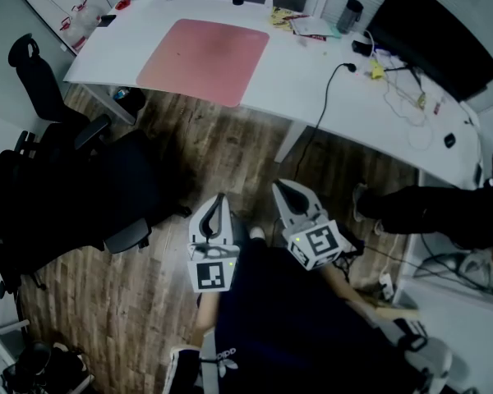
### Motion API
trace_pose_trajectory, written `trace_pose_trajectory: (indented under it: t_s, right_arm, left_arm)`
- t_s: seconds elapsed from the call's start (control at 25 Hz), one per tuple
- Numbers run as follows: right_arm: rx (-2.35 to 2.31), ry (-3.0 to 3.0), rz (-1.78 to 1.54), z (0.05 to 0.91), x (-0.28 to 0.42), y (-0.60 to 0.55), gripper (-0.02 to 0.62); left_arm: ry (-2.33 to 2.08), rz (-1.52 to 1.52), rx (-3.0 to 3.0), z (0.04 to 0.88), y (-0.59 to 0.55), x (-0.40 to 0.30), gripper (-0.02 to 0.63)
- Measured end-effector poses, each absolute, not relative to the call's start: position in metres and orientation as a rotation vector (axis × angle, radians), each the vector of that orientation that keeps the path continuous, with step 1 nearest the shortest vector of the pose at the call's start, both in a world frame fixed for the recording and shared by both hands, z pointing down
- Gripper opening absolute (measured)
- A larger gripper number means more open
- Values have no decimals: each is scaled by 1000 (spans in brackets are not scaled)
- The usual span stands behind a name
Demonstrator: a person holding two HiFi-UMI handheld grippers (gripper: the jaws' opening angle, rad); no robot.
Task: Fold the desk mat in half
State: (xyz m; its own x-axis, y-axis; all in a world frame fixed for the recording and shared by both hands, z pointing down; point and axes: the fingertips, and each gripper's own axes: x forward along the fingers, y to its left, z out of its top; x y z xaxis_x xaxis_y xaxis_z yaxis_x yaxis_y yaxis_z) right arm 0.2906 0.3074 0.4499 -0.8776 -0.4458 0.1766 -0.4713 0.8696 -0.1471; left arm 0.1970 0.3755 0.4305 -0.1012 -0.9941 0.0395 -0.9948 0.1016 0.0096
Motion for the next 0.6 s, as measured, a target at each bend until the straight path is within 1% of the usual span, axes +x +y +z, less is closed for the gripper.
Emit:
trace_pose_trajectory:
  t_s: [0.28,0.6]
  right_arm:
    - [706,-2867,273,461,265,287,2]
    - [759,-2819,266,453,203,243,3]
  left_arm:
    - [-2303,16,2046,437,353,162,2]
    - [-2255,18,2105,423,302,90,2]
